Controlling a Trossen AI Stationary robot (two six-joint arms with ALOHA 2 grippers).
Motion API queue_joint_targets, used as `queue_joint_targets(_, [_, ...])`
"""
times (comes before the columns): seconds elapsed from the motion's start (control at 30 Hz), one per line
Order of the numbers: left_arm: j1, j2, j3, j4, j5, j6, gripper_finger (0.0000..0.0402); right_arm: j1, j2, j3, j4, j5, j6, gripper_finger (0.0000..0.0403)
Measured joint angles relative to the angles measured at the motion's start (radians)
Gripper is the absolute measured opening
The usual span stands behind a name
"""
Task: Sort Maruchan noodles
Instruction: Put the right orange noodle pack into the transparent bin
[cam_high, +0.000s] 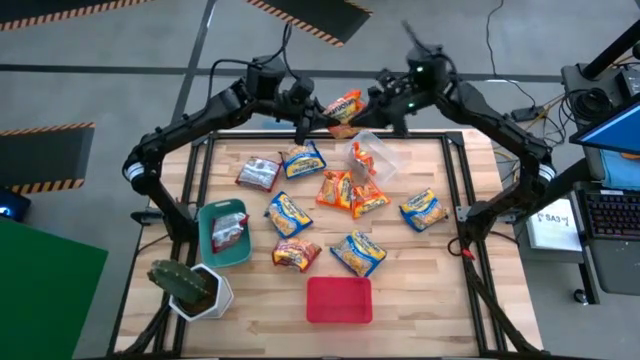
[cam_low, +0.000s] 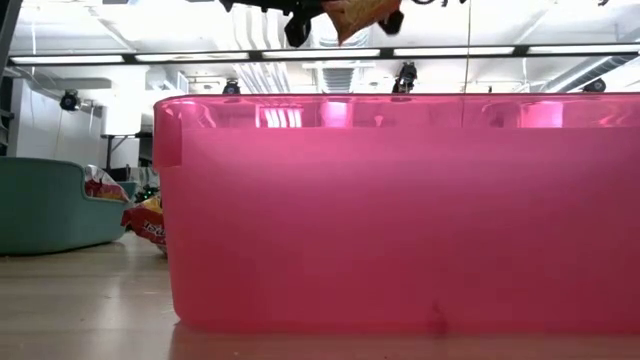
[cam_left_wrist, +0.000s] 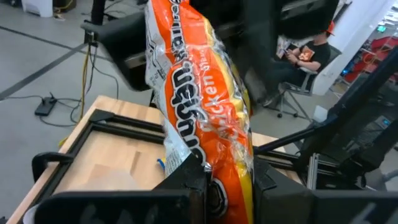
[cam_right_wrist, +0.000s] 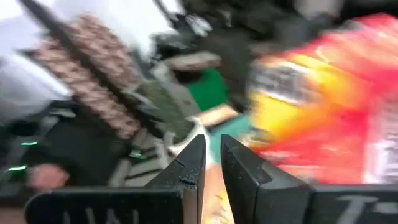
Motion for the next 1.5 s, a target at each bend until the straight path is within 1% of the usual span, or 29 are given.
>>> queue_joint_targets(0.07, [0.001, 0.001, 0.0, -0.01, -0.009, -0.001, 0.0024, -0.014, -0.001, 0.003, -0.053, 0.116, -0.049, 0.0038])
queue_joint_targets(0.1, [0.002, 0.002, 0.0, -0.007, -0.016, -0.001, 0.0024, -0.03, -0.004, 0.01, -0.062, 0.157, -0.068, 0.0038])
queue_joint_targets(0.13, [0.003, 0.003, 0.0, -0.006, -0.019, -0.002, 0.0023, -0.048, -0.006, 0.014, -0.055, 0.176, -0.077, 0.0038])
queue_joint_targets(0.23, [0.001, 0.0, 0.0, -0.006, -0.011, -0.002, 0.0022, -0.106, -0.01, 0.055, -0.038, 0.197, -0.079, 0.0038])
queue_joint_targets(0.33, [0.0, 0.0, 0.0, -0.018, 0.01, -0.002, 0.0022, -0.132, -0.017, 0.108, -0.041, 0.206, -0.062, 0.0038])
queue_joint_targets(0.43, [-0.002, 0.0, 0.0, -0.017, 0.01, -0.003, 0.0022, -0.138, -0.018, 0.166, -0.125, 0.199, -0.044, 0.004])
queue_joint_targets(0.5, [-0.001, 0.0, 0.0, -0.017, 0.008, -0.003, 0.0022, -0.136, -0.012, 0.208, -0.21, 0.185, -0.054, 0.0049])
queue_joint_targets(0.63, [0.0, 0.0, 0.0, -0.017, 0.004, -0.001, 0.0022, -0.116, 0.006, 0.29, -0.385, 0.194, -0.082, 0.0094])
queue_joint_targets(0.73, [0.0, 0.0, 0.0, -0.017, 0.005, 0.008, 0.0022, -0.099, 0.014, 0.321, -0.469, 0.241, -0.147, 0.0138])
queue_joint_targets(0.93, [-0.001, 0.002, 0.0, -0.009, 0.004, 0.011, 0.0022, -0.089, 0.021, 0.32, -0.508, 0.298, -0.246, 0.0219])
queue_joint_targets(1.03, [0.0, 0.003, 0.0, -0.006, 0.004, 0.011, 0.0022, -0.088, 0.029, 0.309, -0.504, 0.3, -0.255, 0.0257])
queue_joint_targets(1.1, [0.0, 0.003, 0.0, -0.006, 0.002, 0.011, 0.0022, -0.087, 0.041, 0.309, -0.505, 0.281, -0.256, 0.0279])
queue_joint_targets(1.23, [-0.001, 0.004, 0.0, 0.01, -0.006, 0.011, 0.0022, -0.085, 0.066, 0.313, -0.505, 0.236, -0.281, 0.0308])
queue_joint_targets(1.3, [-0.003, 0.004, 0.0, 0.026, -0.006, 0.023, 0.0022, -0.076, 0.085, 0.314, -0.504, 0.226, -0.299, 0.0311])
queue_joint_targets(1.37, [-0.006, 0.004, 0.0, 0.037, -0.007, 0.033, 0.0022, -0.072, 0.105, 0.313, -0.501, 0.193, -0.313, 0.0308])
queue_joint_targets(1.43, [-0.006, 0.004, 0.0, 0.033, -0.007, 0.033, 0.0022, -0.072, 0.118, 0.312, -0.503, 0.161, -0.318, 0.0296])
queue_joint_targets(1.5, [-0.006, 0.004, 0.0, 0.033, -0.007, 0.032, 0.0022, -0.072, 0.122, 0.318, -0.507, 0.151, -0.317, 0.0274])
